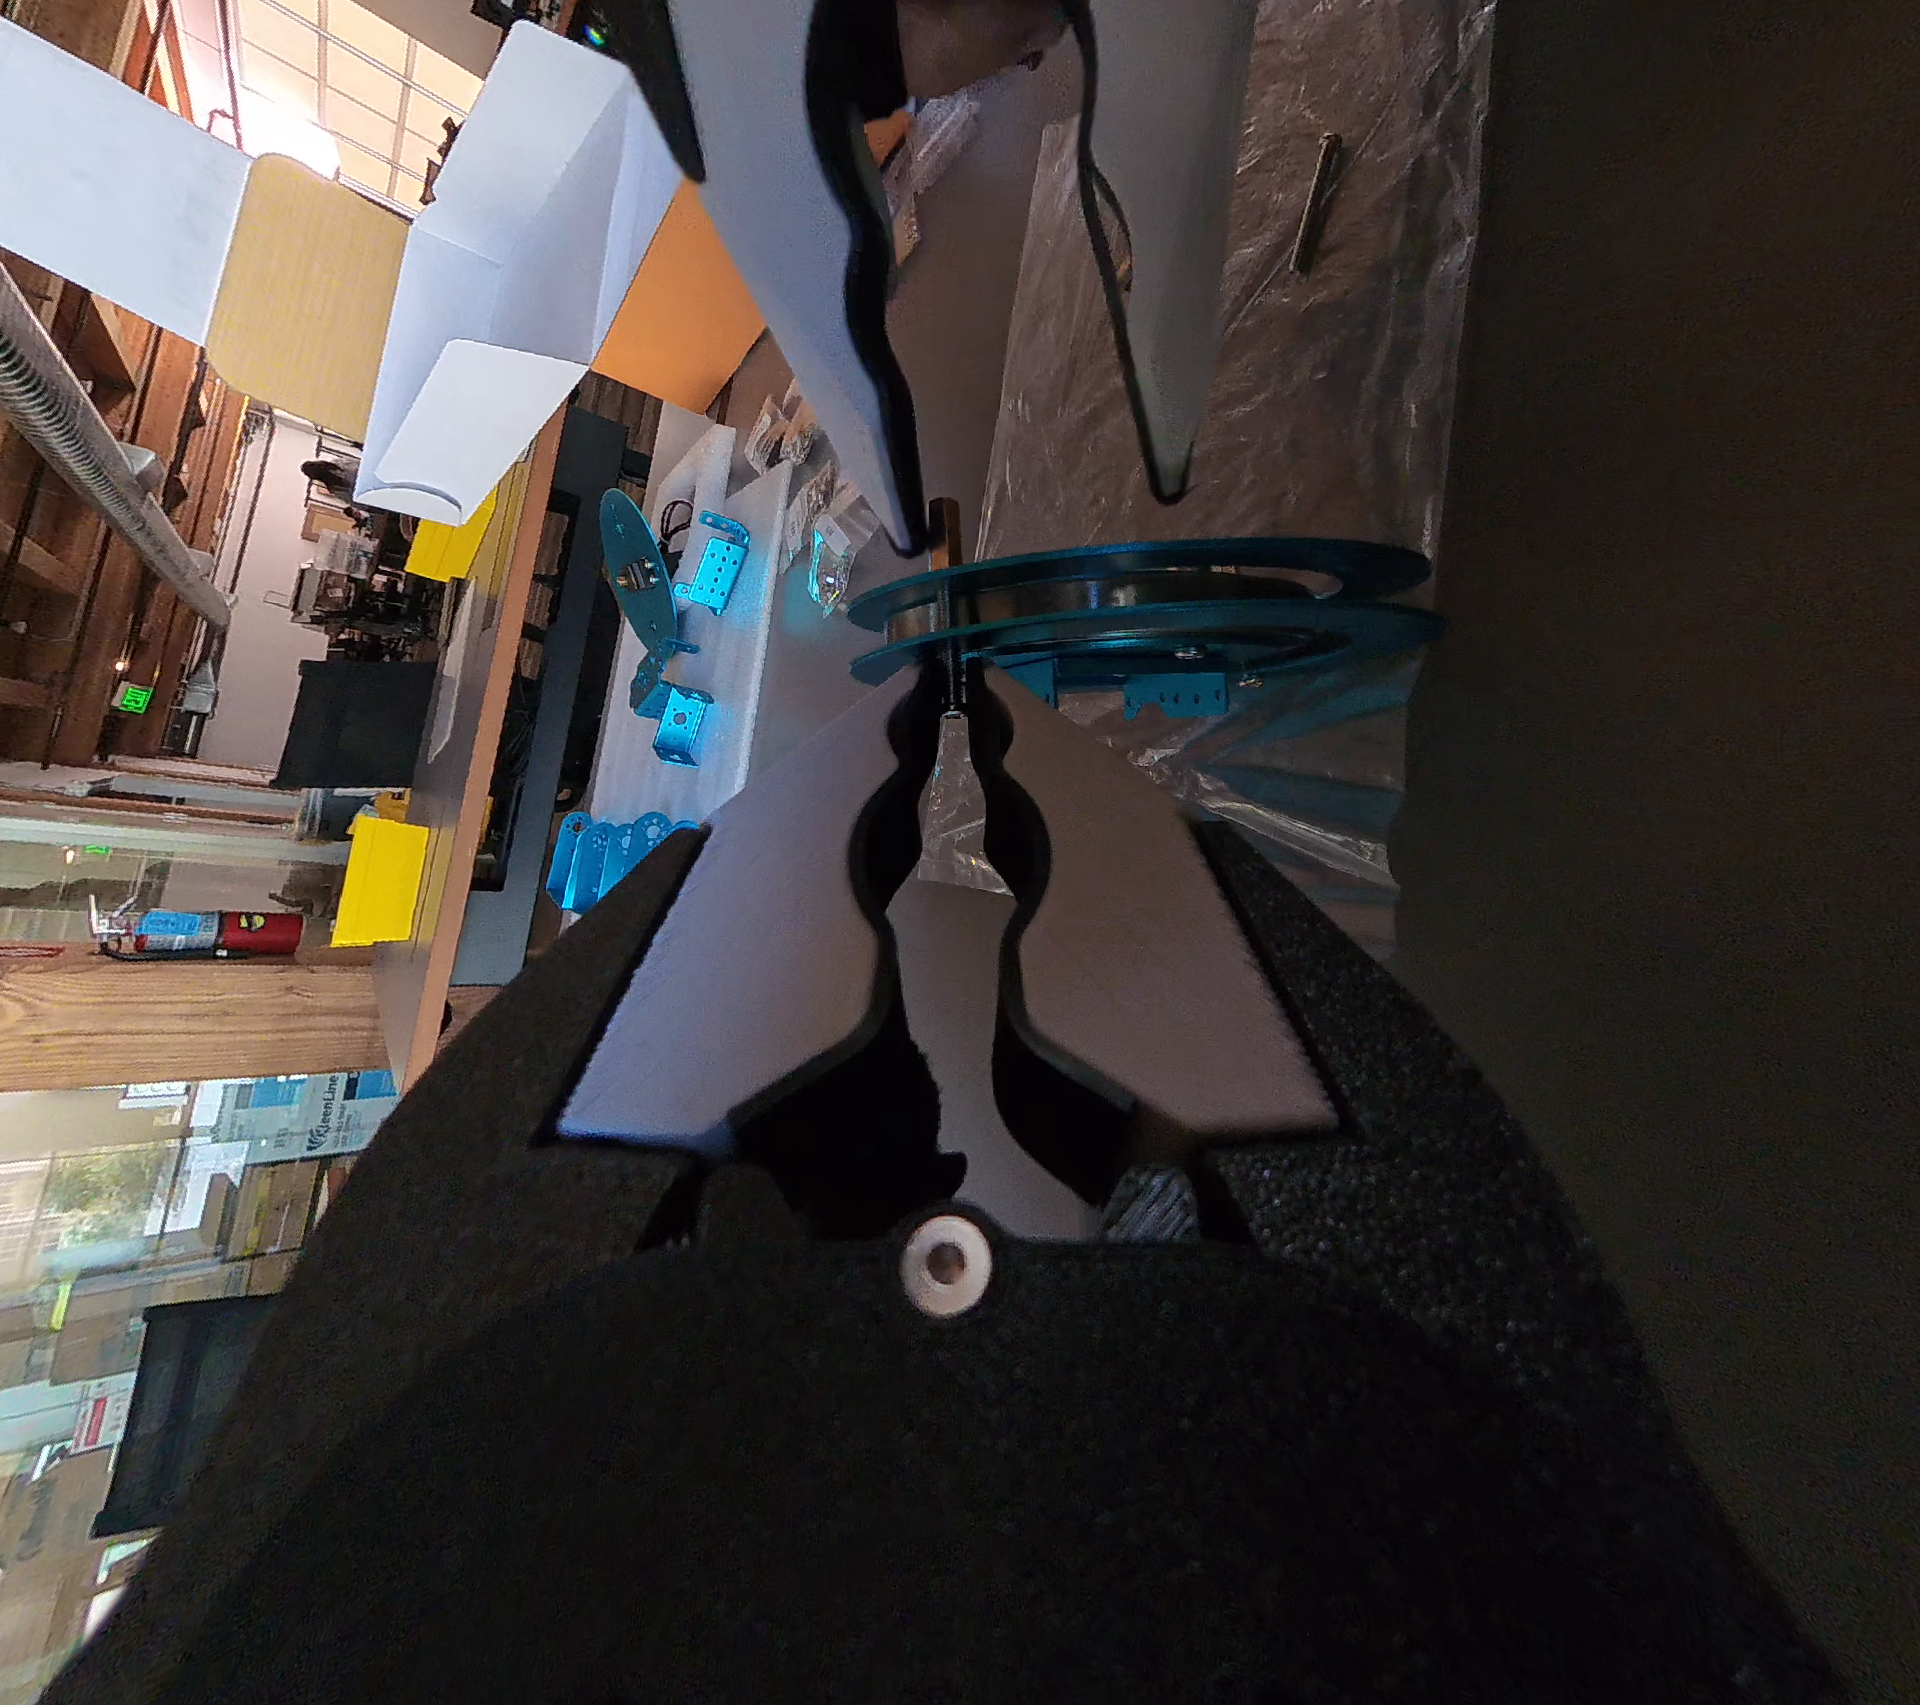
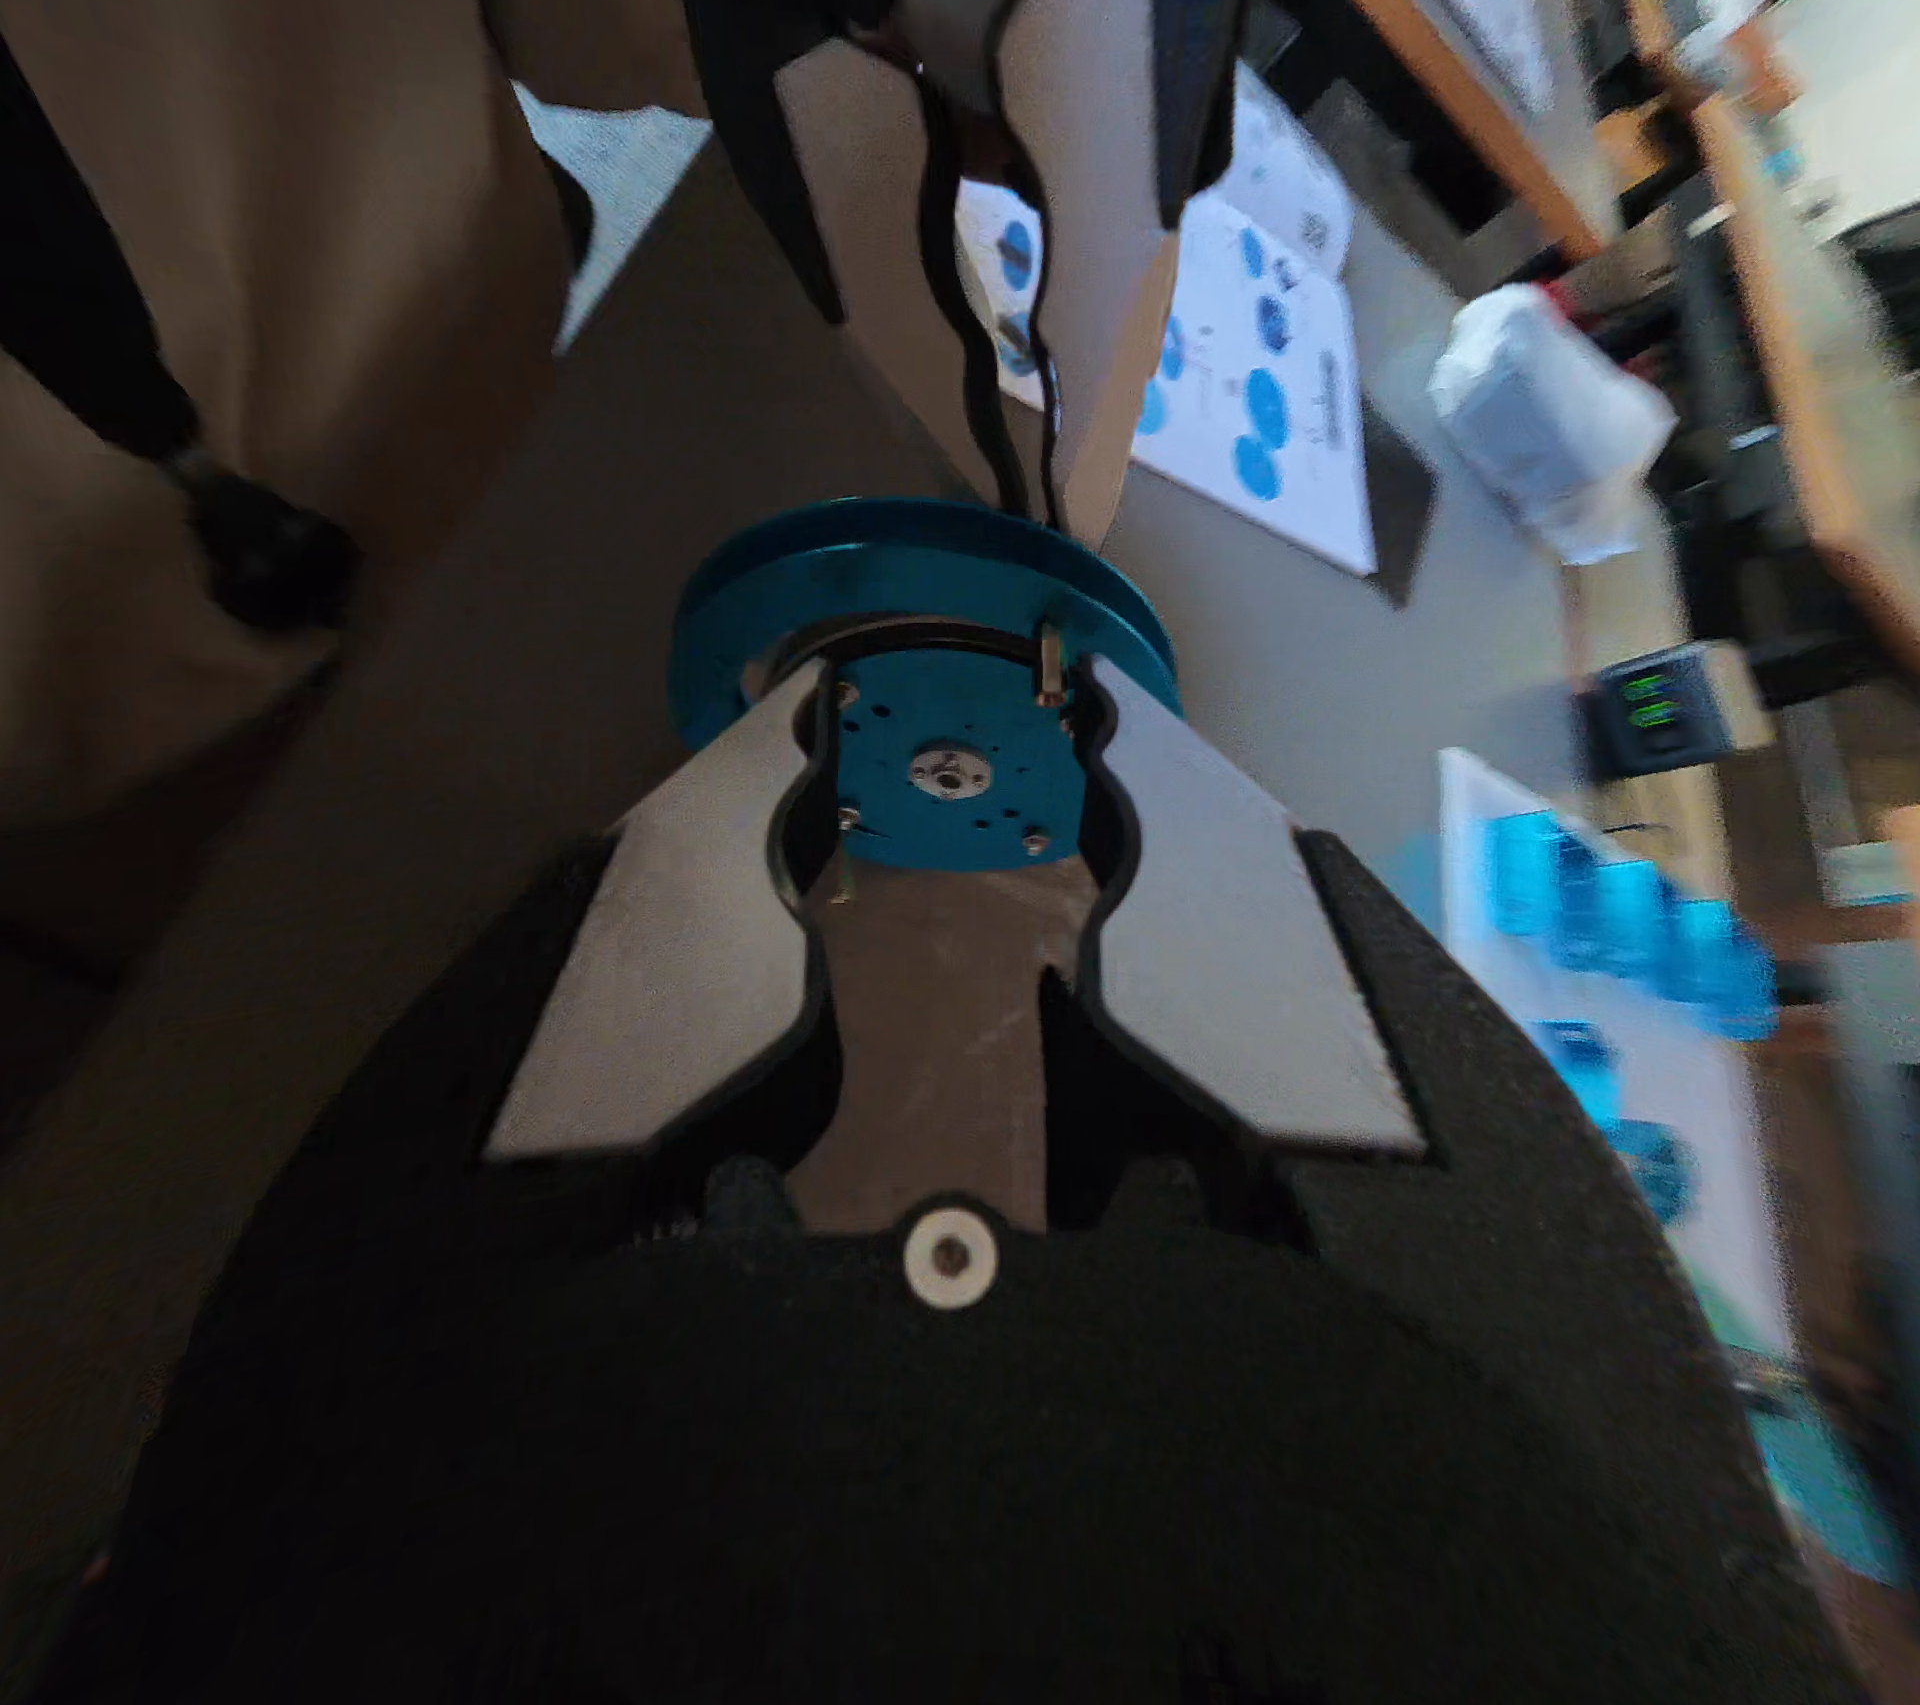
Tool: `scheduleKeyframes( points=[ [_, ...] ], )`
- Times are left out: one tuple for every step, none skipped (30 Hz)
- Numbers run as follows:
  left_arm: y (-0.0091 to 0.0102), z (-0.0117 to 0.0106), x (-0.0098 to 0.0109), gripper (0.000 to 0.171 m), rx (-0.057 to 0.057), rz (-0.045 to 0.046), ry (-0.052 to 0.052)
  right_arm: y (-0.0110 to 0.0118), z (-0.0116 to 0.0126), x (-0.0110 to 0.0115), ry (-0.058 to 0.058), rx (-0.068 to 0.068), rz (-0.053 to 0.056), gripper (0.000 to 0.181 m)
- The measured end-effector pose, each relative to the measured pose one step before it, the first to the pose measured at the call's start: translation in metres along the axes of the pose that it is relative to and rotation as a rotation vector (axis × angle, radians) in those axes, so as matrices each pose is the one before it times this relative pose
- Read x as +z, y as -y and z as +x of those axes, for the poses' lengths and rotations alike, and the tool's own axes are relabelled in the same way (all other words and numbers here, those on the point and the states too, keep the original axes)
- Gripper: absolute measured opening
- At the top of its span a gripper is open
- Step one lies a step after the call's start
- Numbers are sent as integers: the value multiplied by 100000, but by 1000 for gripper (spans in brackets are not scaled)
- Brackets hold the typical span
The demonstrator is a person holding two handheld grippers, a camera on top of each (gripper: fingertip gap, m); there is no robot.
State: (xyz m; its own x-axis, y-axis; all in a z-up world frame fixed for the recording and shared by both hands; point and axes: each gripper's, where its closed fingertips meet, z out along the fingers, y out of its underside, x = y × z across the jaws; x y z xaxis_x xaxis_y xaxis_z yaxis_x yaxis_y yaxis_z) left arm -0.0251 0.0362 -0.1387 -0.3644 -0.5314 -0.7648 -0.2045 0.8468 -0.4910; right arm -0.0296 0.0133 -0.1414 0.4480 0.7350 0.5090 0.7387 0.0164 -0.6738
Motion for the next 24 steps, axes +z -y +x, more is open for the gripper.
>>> scheduleKeyframes(
  points=[
    [74,14,13,3,-103,557,-526,96,72,-54,-4292,-7620,-713,38],
    [68,18,18,3,-380,584,-573,-113,7,-6,-2666,-6242,-1563,36],
    [70,21,17,3,83,501,-312,-80,27,-31,-1587,-4454,-935,35],
    [41,11,15,3,168,126,-171,-58,176,-62,-1554,-3293,-450,31],
    [12,-9,21,3,20,-100,-126,-171,188,-4,-1289,-3022,-1165,27],
    [19,-8,23,3,106,-4,-96,-235,219,51,-1421,-3187,-1886,25],
    [28,-8,26,3,-150,37,-136,-144,85,81,-922,-3534,-1635,21],
    [37,0,28,3,-347,127,-189,-30,44,78,-711,-2894,-1216,20],
    [76,22,27,3,-188,289,-206,48,118,48,-849,-1995,-715,18],
    [92,24,11,3,4,309,-182,42,213,25,-1118,-1139,-321,13],
    [69,17,37,3,-48,177,-79,-48,169,64,-315,-28,-637,10],
    [45,8,29,3,-25,68,-68,-27,48,54,337,33,-504,8],
    [6,-2,32,3,104,-151,20,20,83,-29,-414,-777,-106,6],
    [-31,-14,51,3,146,-228,234,-96,94,17,-91,32,-984,6],
    [5,23,56,3,263,-53,188,-69,100,-4,414,1452,-983,5],
    [37,21,29,3,396,134,231,-20,32,-34,1710,3066,-602,5],
    [43,22,20,3,495,-8,289,-19,-22,-46,3438,5298,-521,5],
    [23,-14,35,3,918,-107,681,-6,-50,-48,3941,6294,-502,4],
    [-4,-32,47,2,761,-148,718,-27,-45,-27,3292,5620,-536,4],
    [29,-10,14,2,589,89,559,-33,-55,-17,2972,5542,-613,4],
    [84,21,-1,2,429,230,287,-3,-106,-45,3864,6443,-629,4],
    [97,34,17,2,620,164,385,-12,-139,-71,4771,7325,-607,4],
    [101,17,40,2,980,122,629,-30,-142,-89,4593,6823,-553,4],
    [70,4,47,2,650,-22,589,-52,-112,-78,4233,6182,-561,4]
  ],
)
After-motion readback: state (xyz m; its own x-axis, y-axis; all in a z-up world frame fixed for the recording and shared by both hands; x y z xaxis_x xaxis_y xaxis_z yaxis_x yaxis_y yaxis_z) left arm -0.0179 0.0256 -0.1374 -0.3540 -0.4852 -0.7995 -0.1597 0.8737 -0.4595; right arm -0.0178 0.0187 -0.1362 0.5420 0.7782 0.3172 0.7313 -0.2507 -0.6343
